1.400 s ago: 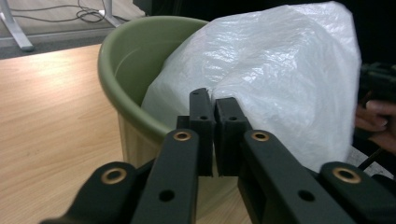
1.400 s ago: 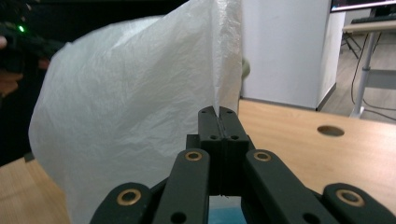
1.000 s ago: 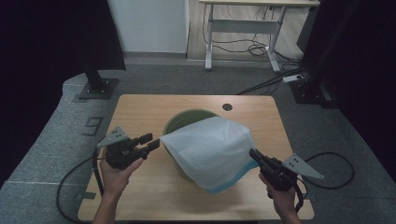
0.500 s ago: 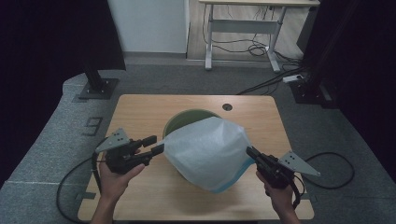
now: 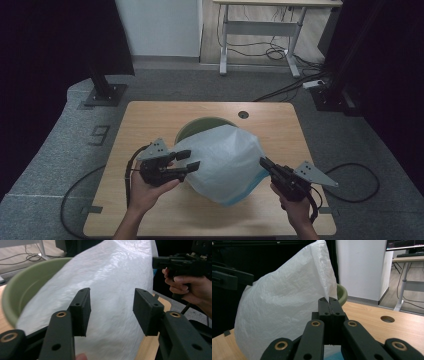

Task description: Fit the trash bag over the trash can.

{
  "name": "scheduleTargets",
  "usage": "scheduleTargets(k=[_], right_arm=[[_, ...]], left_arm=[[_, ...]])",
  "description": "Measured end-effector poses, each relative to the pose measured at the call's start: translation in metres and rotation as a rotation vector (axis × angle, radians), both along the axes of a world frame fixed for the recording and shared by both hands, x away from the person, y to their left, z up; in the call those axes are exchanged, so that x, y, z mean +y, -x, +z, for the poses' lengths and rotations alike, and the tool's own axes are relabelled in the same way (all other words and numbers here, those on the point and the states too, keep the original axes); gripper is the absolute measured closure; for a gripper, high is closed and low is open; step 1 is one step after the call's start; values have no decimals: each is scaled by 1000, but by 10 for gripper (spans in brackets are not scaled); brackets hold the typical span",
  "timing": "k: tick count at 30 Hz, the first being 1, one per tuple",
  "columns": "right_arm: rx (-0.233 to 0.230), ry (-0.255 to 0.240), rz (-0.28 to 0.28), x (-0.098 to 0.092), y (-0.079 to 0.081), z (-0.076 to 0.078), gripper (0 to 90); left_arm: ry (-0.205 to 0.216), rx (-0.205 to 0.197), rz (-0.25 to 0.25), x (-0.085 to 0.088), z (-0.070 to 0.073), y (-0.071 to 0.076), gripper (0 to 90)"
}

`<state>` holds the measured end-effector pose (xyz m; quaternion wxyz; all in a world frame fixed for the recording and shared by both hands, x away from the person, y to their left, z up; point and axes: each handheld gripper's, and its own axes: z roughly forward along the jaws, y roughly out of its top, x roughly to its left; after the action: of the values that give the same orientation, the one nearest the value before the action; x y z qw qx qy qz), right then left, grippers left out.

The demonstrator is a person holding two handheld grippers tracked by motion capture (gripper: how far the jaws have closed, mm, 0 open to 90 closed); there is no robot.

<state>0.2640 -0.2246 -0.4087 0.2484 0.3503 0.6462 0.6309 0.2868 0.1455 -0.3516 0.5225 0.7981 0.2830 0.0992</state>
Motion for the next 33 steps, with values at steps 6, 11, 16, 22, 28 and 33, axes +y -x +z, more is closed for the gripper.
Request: scheduleTargets(k=[6,11,16,22,28,33], right_arm=[[6,-7,13,5,0,3,889],[-6,1,33,15,2,9,889],[-9,1,46,21,3,11,889],[-14,2,71,31,4,12,888],[-18,17,86,37,4,12,888],[-22,18,96,34,5,11,875]], left_arm=[[-22,-4,-27,-15,0,-2,441],[-40,-3,-69,-28,3,-1,415],[-45,-6,-91,-38,2,-1,400],[-50,-27,-73,-42,0,-2,598],[-31,-11,-68,-40,-2,-6,792],[-17,-4,-68,-38,-4,-9,897]])
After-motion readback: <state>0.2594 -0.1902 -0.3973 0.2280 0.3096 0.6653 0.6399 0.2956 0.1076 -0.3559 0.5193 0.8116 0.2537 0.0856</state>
